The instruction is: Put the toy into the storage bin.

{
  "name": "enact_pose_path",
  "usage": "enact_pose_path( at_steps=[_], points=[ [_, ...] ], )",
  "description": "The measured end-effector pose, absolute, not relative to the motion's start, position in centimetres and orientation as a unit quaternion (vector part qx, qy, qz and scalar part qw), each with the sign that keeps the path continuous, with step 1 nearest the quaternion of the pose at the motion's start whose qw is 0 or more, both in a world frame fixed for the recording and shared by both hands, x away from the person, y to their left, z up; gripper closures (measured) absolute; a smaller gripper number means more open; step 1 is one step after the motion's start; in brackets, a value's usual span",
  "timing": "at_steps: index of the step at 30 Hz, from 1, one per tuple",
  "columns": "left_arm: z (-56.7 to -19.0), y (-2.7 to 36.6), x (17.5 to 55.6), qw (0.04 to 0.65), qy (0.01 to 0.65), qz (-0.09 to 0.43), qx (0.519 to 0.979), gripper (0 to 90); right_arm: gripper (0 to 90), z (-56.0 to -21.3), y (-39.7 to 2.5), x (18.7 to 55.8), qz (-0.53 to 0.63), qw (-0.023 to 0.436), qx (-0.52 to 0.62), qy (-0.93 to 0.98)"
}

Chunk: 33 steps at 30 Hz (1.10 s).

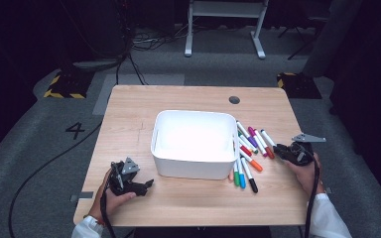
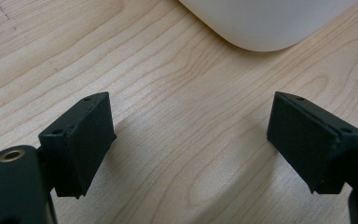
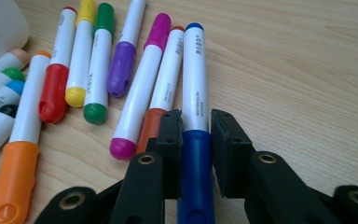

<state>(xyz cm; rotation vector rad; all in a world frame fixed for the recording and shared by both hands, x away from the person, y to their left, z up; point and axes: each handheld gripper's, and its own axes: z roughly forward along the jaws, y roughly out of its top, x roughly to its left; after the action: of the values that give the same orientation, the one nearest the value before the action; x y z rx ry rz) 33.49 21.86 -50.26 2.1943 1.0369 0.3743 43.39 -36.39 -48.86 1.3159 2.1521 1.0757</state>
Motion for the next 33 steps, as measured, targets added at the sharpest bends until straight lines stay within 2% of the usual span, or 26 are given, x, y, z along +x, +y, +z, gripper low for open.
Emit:
enact_pose_path(
  at_steps=[33],
  points=[
    [-50.26, 21.86, 33.5, 0.337, 0.398, 0.143, 0.842, 14.7, 74.6, -48.62, -37.17, 43.71, 0.399, 0.191, 0.482, 0.756]
  ],
)
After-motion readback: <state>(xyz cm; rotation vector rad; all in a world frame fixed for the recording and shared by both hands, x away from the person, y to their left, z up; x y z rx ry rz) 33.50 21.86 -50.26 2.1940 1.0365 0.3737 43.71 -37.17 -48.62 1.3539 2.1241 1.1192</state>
